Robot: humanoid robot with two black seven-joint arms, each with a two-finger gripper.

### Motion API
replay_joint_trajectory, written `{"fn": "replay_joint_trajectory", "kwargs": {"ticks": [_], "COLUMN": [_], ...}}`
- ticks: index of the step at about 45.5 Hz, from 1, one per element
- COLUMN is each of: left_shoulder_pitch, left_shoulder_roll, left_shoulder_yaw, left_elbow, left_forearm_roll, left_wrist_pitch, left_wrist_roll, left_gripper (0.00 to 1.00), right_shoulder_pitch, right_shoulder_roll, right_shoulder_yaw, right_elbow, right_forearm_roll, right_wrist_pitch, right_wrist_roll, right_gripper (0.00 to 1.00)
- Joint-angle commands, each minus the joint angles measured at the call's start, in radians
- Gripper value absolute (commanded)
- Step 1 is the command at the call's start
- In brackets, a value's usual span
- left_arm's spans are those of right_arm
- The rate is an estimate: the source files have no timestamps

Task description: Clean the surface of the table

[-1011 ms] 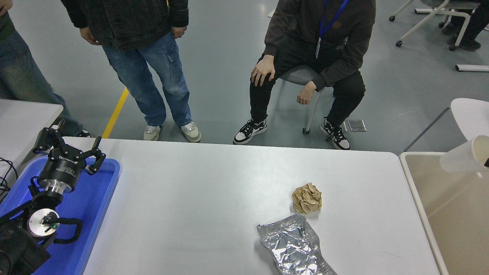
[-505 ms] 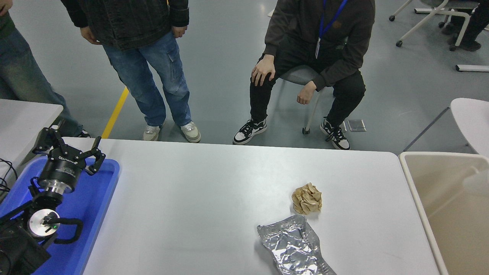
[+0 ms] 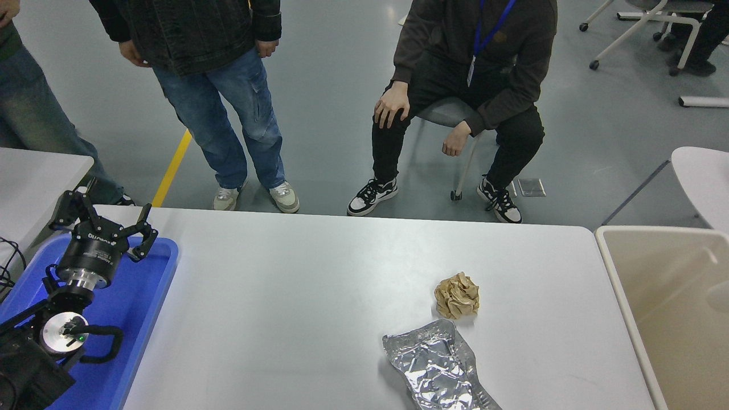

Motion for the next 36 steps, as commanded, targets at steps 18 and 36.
{"fn": "replay_joint_trajectory", "kwargs": {"ticks": [18, 36], "left_shoulder_pitch": [0.000, 0.000], "left_shoulder_roll": [0.000, 0.000], "left_shoulder_yaw": [0.000, 0.000], "left_elbow": [0.000, 0.000], "left_forearm_roll": [0.000, 0.000], "left_wrist_pitch": [0.000, 0.000], "left_wrist_roll": [0.000, 0.000], "left_gripper": [1.00, 1.00], "right_shoulder_pitch": [-0.057, -0.063], "right_shoulder_roll": [0.149, 0.157], "right_shoulder_yaw": [0.004, 0.008], "right_elbow": [-0.217, -0.218], "right_forearm_roll": [0.020, 0.021], "right_wrist_pitch": [0.009, -0.003], "right_wrist_roll": [0.008, 0.007], "right_gripper": [0.00, 0.34]}}
